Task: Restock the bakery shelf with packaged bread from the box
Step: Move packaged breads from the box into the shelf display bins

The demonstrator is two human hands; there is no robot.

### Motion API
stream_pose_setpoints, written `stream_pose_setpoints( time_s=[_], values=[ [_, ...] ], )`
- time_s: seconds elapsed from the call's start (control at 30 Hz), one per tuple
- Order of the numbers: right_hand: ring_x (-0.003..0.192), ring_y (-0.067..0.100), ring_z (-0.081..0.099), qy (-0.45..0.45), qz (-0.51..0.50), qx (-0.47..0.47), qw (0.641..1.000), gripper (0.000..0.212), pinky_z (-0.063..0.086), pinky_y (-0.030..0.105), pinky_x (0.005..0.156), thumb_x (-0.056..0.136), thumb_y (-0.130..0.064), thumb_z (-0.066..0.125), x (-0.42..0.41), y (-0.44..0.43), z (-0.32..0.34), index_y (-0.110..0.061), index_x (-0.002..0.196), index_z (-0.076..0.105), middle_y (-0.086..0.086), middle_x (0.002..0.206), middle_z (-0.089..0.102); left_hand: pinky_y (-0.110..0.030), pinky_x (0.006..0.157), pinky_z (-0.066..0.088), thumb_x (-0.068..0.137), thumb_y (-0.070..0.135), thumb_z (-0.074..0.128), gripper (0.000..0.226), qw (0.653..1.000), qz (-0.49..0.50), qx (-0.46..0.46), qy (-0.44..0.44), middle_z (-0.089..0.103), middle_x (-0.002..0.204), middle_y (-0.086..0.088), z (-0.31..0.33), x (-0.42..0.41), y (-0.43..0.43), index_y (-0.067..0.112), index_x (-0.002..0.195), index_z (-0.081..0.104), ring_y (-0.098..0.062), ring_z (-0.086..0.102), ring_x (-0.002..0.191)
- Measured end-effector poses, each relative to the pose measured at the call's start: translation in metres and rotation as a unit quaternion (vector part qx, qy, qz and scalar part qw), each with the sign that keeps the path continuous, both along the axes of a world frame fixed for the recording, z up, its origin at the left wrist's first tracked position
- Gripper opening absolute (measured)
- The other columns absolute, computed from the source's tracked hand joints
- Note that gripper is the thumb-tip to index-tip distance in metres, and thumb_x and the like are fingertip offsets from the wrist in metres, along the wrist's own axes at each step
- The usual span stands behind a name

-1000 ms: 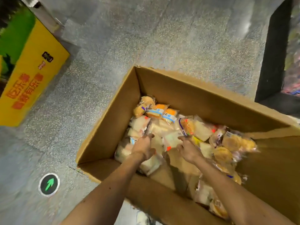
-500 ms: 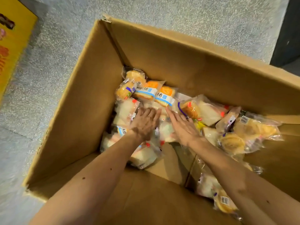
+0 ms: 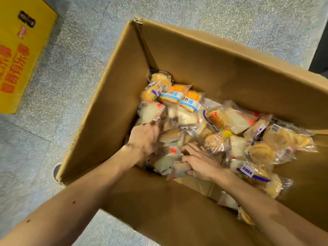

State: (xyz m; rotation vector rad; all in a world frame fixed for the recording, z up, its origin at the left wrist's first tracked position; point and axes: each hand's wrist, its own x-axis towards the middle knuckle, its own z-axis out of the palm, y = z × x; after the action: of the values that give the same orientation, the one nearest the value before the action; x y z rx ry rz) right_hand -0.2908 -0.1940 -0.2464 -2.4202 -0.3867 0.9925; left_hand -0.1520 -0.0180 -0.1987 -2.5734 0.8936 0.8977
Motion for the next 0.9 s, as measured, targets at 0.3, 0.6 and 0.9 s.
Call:
stream_pose_setpoints(
  time_s=[0.3, 0.6, 0.9],
  values=[
    [0.140, 0.030, 0.037, 0.003, 0.097, -0.172, 0.980, 0.074, 0.015, 0.051, 0.118, 0.090, -0.012, 0.063, 0.018, 0.077, -0.020, -0.012, 0.152, 0.023, 0.011, 0.161, 0.017, -0.036, 0.091, 0.047, 0.084, 0.058, 0.062, 0.077, 0.981, 0.192, -0.027, 0.028, 0.063, 0.124, -0.007, 0.036, -0.017, 0.069, 0.022, 0.144, 0.031, -0.031, 0.061, 0.113],
    [0.127, 0.031, 0.048, 0.064, 0.039, -0.164, 0.984, 0.064, 0.035, 0.041, 0.109, 0.084, -0.019, 0.063, 0.000, 0.078, -0.028, -0.015, 0.144, 0.041, 0.012, 0.143, 0.041, -0.039, 0.086, 0.047, 0.075, 0.057, 0.076, 0.079, 0.944, 0.305, -0.088, 0.083, 0.065, 0.119, -0.010, 0.032, -0.013, 0.073, 0.019, 0.135, 0.041, -0.034, 0.061, 0.110],
    [0.099, 0.023, 0.065, 0.239, -0.391, 0.063, 0.887, 0.072, 0.055, 0.043, 0.088, 0.053, -0.049, 0.075, -0.026, 0.023, 0.022, -0.028, 0.120, 0.064, 0.009, 0.109, 0.070, -0.038, 0.088, 0.058, 0.062, 0.031, 0.094, 0.067, 0.770, 0.485, -0.321, 0.264, 0.076, 0.105, 0.003, 0.070, -0.018, 0.070, 0.019, 0.118, 0.061, -0.015, 0.071, 0.100]
  ],
)
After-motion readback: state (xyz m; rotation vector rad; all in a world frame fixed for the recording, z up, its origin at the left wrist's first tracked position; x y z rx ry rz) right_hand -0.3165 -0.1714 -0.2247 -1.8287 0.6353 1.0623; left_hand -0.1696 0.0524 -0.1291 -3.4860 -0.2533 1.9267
